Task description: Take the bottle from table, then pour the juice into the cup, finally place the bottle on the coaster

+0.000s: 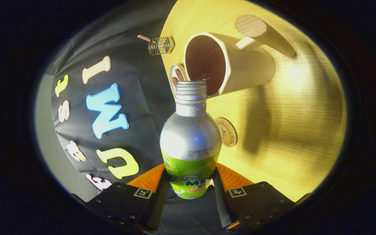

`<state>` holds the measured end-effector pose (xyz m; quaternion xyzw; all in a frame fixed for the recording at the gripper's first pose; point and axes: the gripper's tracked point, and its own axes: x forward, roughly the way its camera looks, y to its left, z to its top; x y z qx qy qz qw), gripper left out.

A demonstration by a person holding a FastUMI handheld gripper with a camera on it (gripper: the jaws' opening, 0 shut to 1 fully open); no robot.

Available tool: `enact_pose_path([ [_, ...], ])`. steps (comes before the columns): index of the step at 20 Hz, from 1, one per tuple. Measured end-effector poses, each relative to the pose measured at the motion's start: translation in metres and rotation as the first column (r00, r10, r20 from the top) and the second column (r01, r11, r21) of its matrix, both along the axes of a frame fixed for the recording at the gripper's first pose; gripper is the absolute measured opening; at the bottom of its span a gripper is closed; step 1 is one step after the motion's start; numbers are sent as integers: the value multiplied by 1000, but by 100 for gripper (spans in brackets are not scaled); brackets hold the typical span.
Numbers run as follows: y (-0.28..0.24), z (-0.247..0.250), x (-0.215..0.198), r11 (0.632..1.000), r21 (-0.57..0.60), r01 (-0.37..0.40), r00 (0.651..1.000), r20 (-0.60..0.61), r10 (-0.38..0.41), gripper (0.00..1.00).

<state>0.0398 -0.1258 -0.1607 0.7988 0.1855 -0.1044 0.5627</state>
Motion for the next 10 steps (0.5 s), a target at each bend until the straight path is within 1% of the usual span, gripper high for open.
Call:
enact_pose_path([
  [10,-2,9,2,995,101,26,1000,-4,-26,68],
])
